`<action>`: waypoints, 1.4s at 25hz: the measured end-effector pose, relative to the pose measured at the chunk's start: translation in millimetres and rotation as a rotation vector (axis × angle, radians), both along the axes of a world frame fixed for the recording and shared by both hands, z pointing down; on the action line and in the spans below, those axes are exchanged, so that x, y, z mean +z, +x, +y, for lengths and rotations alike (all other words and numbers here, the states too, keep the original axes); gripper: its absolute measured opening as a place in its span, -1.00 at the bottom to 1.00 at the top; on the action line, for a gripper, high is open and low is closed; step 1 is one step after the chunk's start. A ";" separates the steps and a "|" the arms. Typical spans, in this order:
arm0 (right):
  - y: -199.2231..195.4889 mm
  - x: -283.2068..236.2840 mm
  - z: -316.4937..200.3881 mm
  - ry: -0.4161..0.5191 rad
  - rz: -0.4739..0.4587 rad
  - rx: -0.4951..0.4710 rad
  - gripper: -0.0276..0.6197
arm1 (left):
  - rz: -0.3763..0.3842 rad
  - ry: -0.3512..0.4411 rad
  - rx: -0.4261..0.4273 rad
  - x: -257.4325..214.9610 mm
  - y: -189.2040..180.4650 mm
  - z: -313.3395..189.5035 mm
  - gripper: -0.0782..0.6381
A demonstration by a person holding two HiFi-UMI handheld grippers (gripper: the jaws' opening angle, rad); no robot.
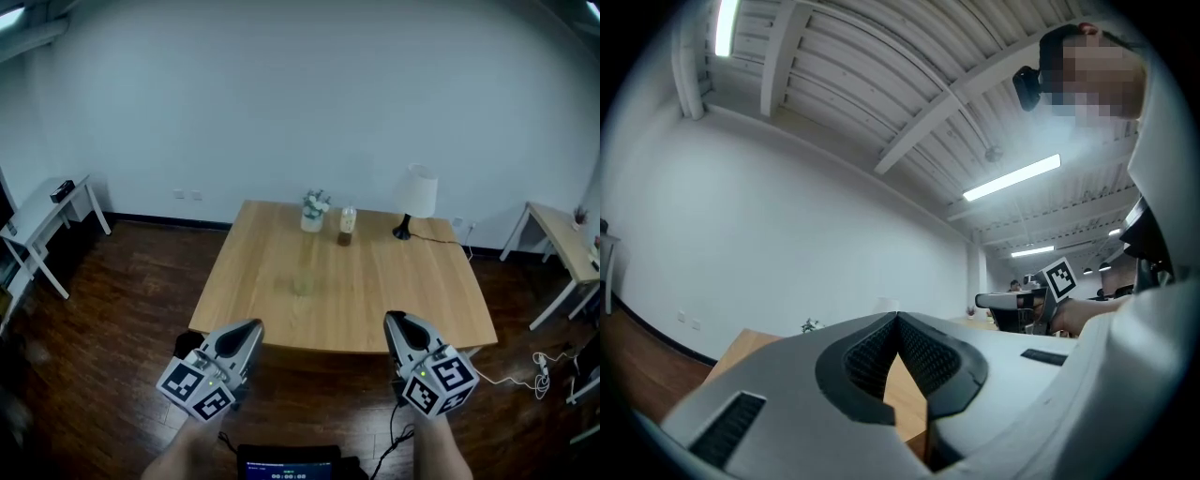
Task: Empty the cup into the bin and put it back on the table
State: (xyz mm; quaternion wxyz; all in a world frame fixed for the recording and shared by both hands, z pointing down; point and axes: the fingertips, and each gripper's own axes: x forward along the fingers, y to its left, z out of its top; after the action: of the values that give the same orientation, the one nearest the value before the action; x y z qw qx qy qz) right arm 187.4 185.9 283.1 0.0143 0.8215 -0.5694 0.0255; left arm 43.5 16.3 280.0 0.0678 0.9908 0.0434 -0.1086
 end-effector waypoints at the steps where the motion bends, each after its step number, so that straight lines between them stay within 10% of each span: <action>1: 3.8 0.1 -5.8 -0.002 -0.001 0.001 -0.91 | -0.004 -0.002 0.003 2.2 3.1 -4.8 -0.78; 35: 163.1 -3.0 -177.8 0.038 -0.034 -0.235 -0.91 | -0.052 0.048 -0.170 -3.9 161.4 -126.1 -0.78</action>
State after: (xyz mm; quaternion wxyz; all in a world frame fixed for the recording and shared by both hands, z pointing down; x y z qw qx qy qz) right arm 350.5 8.0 280.1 -0.0081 0.7485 -0.6625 0.0270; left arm 204.9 -109.8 276.2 0.0357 0.9948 -0.0399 -0.0869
